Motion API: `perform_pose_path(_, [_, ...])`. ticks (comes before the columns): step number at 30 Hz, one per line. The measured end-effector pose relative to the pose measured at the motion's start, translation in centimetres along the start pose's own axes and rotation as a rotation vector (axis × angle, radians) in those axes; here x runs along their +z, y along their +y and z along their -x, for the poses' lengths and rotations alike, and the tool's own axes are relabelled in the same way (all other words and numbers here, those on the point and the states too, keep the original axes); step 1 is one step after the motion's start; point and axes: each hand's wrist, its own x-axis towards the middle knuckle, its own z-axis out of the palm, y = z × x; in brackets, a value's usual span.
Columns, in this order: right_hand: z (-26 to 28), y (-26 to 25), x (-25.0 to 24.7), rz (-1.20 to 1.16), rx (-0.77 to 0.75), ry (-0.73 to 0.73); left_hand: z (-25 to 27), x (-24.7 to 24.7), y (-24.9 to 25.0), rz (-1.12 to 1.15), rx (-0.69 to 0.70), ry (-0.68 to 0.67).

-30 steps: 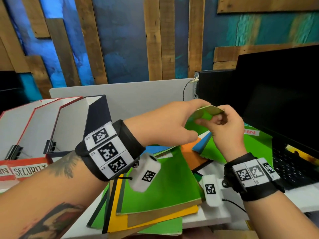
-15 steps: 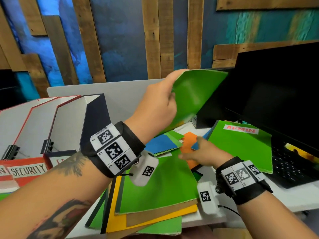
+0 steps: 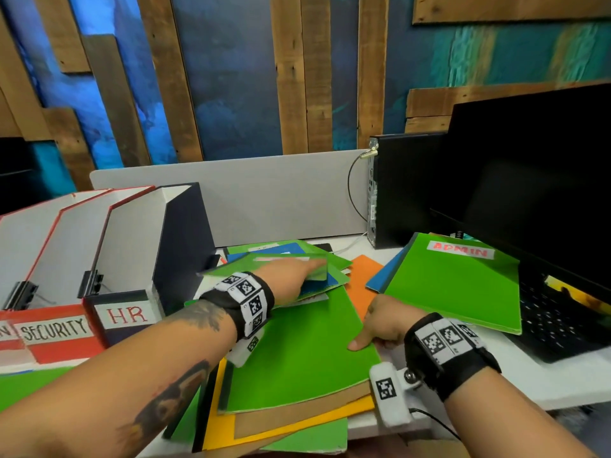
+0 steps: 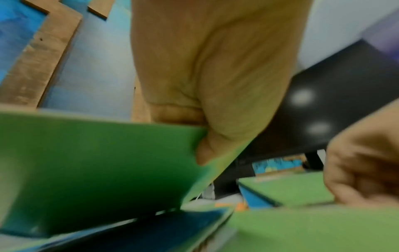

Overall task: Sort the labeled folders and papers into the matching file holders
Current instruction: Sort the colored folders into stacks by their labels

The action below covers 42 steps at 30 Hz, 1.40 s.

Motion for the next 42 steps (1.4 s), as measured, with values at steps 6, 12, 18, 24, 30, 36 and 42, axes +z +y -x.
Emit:
perform_pose_path(6, [-0.7, 0.2, -0.6, 0.034, -0.018, 0.037, -1.0, 4.6, -3.6, -0.169, -0.186, -0.189])
perform_pose_path(12, [0.3, 0.1, -2.0, 0.135, -0.024, 0.099, -0.4, 4.4, -5.6, -0.15, -0.217, -0.156])
perform_pose_path(18, [2.5, -0.9, -3.0, 0.019, -0.082, 0.012, -0.2, 2.2, -6.3, -0.182, -0.185, -0.062])
perform_pose_path(24, [3.1, -2.2, -3.1, -0.647, -0.224, 0.092, -0.3, 1.9, -5.4, 0.013, -0.225, -0.254])
perform_pose_path(30, [2.9, -2.6, -3.4, -1.211, -0.409, 0.336, 0.8, -4.0, -0.4, 0.461, -0.085, -0.304])
perform_pose_path(36, [3.0, -2.5, -4.1, -1.461, -0.783, 0.723, 2.5, -8.9, 4.6, 0.765, 0.15, -0.265])
perform_pose_path(42, [3.2, -1.7, -4.7, -1.231, -0.854, 0.995, 3.3, -8.3, 9.2, 0.461, 0.287, -0.096])
